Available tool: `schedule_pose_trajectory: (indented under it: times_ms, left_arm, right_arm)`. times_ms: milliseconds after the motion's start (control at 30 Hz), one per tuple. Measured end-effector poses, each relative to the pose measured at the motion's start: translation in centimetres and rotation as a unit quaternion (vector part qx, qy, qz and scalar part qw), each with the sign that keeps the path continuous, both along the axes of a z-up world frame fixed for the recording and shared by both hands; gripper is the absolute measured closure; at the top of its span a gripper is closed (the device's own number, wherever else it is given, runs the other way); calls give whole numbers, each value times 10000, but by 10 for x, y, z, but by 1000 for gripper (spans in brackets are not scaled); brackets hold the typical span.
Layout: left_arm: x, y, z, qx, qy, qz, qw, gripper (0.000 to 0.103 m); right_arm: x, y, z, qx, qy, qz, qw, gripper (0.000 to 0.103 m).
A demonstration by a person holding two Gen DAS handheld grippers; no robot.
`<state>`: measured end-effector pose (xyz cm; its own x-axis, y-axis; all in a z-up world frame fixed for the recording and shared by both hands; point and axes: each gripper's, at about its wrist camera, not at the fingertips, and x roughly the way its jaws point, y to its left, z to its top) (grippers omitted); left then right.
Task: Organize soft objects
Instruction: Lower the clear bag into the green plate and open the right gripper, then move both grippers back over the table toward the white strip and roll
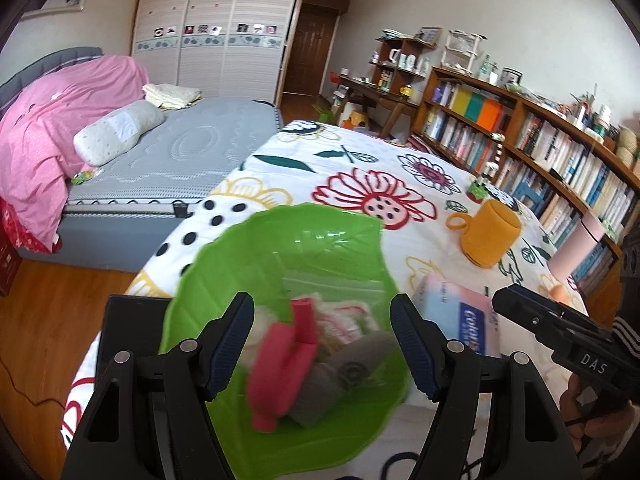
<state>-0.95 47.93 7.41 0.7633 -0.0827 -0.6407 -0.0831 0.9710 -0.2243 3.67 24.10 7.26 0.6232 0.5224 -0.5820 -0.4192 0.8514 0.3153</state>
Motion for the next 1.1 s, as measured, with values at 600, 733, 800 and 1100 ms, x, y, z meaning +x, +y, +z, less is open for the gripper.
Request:
schedule_pose_trajectory:
  times_ms: [600,733,800,1100]
  left_arm:
    - [15,-83,12,289,23,-806,9963,28]
    - [19,-106,11,337,58,-1022,9942,28]
    - [21,-115,12,363,70,-1122,9930,28]
    - [24,-167,14,554,102,-1591,9856,28]
  right_arm:
    - [-21,-114,-16,-101,-2,-1155,9933,39]
    - [-30,-144,-22,-146,74,-1432,9896,35]
    - [-35,-159,-27,-178,128,-1574,9873,35]
    - [-50,-214,-41,-261,303,-1975,9795,27]
